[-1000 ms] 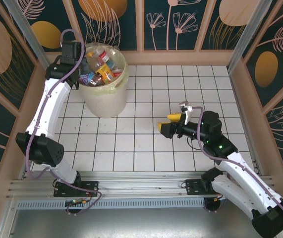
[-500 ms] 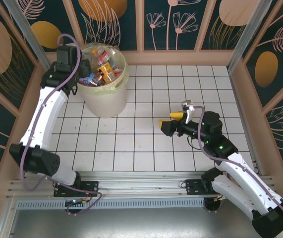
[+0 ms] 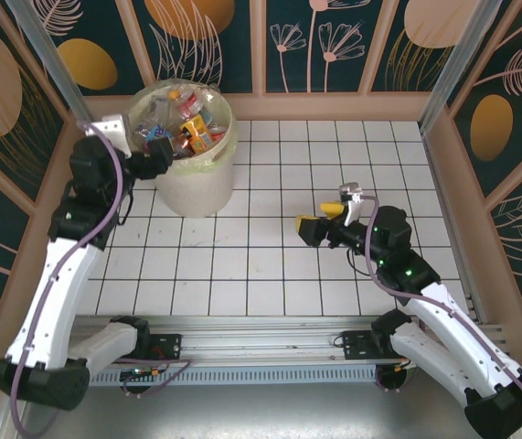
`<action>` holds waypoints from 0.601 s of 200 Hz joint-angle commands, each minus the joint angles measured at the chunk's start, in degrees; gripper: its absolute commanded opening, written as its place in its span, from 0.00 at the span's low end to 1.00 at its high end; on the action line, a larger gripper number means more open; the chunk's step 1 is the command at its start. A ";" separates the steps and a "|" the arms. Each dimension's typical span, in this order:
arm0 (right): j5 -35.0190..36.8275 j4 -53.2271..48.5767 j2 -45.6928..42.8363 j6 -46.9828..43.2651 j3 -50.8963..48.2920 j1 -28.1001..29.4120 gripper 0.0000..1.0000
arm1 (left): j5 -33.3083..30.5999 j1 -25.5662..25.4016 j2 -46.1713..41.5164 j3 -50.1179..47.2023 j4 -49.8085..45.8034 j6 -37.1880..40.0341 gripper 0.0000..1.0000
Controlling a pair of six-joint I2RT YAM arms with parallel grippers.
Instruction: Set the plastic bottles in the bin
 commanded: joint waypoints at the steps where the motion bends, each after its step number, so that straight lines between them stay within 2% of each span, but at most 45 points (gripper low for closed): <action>1: 6.39 1.12 -0.83 -0.38 1.24 -0.27 0.99 | 4.27 -0.42 -4.73 -6.83 4.96 -1.15 0.99; 26: 14.74 1.30 -0.83 0.65 -0.34 -0.27 0.99 | 7.10 -0.45 -9.17 -17.02 11.34 -1.61 0.99; 46: 19.38 5.67 -1.29 -2.68 -4.87 -0.35 0.99 | 5.07 -0.44 -12.12 -24.89 17.86 -2.62 0.99; 59: 20.81 9.89 -1.49 -5.77 -8.56 -0.36 0.98 | 1.61 -0.51 -12.59 -28.82 19.95 -3.78 0.99; 92: 28.46 17.40 1.56 -5.92 -13.01 -1.12 0.99 | -7.04 -0.45 -9.83 -35.84 23.21 -7.20 0.99; 120: 34.53 25.22 4.57 -8.24 -16.72 -3.00 0.99 | -13.48 -0.42 -8.03 -42.25 31.43 -9.33 0.99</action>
